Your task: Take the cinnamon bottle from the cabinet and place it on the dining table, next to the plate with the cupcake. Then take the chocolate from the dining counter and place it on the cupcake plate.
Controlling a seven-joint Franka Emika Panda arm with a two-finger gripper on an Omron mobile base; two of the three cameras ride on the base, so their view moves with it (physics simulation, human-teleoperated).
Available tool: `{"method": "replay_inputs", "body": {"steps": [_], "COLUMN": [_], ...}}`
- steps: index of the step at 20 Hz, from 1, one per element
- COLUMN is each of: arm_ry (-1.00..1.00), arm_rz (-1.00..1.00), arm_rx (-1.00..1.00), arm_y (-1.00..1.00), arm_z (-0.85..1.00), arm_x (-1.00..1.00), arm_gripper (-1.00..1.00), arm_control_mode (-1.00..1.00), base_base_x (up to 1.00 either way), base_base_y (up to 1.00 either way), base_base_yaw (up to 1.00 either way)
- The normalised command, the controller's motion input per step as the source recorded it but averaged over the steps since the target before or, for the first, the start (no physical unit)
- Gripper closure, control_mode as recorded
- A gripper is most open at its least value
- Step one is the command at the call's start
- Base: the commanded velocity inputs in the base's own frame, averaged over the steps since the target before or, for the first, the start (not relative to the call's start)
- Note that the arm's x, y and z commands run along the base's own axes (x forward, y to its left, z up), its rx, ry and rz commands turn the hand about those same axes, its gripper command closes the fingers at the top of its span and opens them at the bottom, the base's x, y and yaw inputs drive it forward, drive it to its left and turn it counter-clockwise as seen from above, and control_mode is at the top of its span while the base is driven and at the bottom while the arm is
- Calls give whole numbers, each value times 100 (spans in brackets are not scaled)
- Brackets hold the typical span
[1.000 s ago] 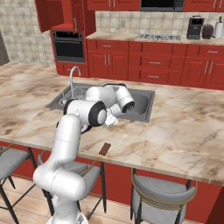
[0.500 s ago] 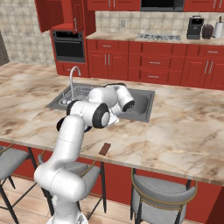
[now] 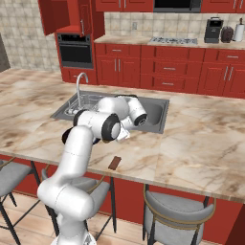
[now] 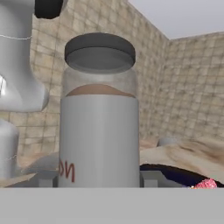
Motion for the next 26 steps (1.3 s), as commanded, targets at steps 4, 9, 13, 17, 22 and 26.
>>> {"method": "replay_inputs", "body": {"steps": [4,9,13,17,22,26], "arm_ry": [0,0,0,1,0,0], "arm_rz": [-7,-7,-6,-2,0,0], "arm_rx": [4,0,0,0,8,3], "arm_y": [0,-4,-7,-3,0,0], "arm_z": [-31,-22,-25,-28,-34,-38], "arm_x": [31,41,43,40,32,16], "arm_gripper": [100,100,100,100,100,100], "arm_control_mode": [-100,-100,-100,-100,-100,-100], "base_base_x": [0,0,0,0,0,0], "base_base_y": [0,0,0,0,0,0], "base_base_yaw": [0,0,0,0,0,0]}}
